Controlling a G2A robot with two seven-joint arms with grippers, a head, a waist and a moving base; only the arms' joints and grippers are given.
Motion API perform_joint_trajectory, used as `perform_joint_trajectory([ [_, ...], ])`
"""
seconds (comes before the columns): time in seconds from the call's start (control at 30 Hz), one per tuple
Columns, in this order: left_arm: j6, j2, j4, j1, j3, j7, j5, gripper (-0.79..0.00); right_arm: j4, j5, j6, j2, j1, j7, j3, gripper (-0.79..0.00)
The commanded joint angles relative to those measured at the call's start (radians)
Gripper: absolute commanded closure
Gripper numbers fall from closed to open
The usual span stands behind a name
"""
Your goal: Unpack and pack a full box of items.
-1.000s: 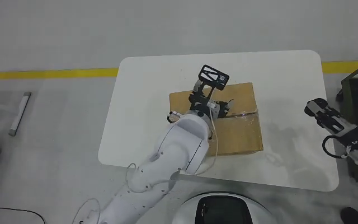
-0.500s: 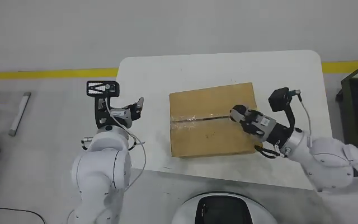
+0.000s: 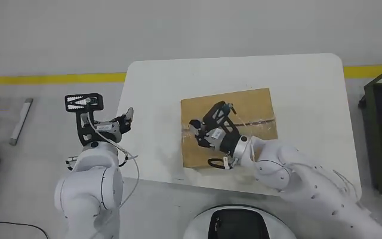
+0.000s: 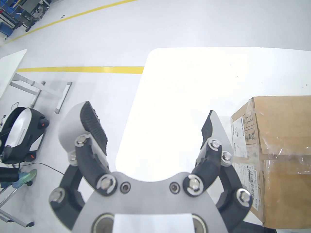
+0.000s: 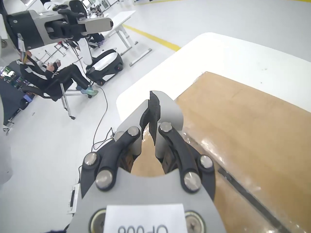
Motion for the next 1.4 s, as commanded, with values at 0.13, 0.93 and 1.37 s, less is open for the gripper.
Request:
perform_joint_trajectory([
  [0.13,0.000,0.000,0.000,0.000,0.000,0.000,0.000,-0.785,0.065,-0.036,0.053,-0.019,0.018,-0.003,-0.034,0.000],
  [0.93,0.000,0.000,0.000,0.000,0.000,0.000,0.000,-0.785,-0.038,-0.035,0.035,0.015,-0.179,0.057,0.207,0.000],
  [1.37,0.000,0.000,0.000,0.000,0.000,0.000,0.000,-0.785,-0.123,-0.001,0.015,0.044,-0.319,0.085,0.429,0.000],
])
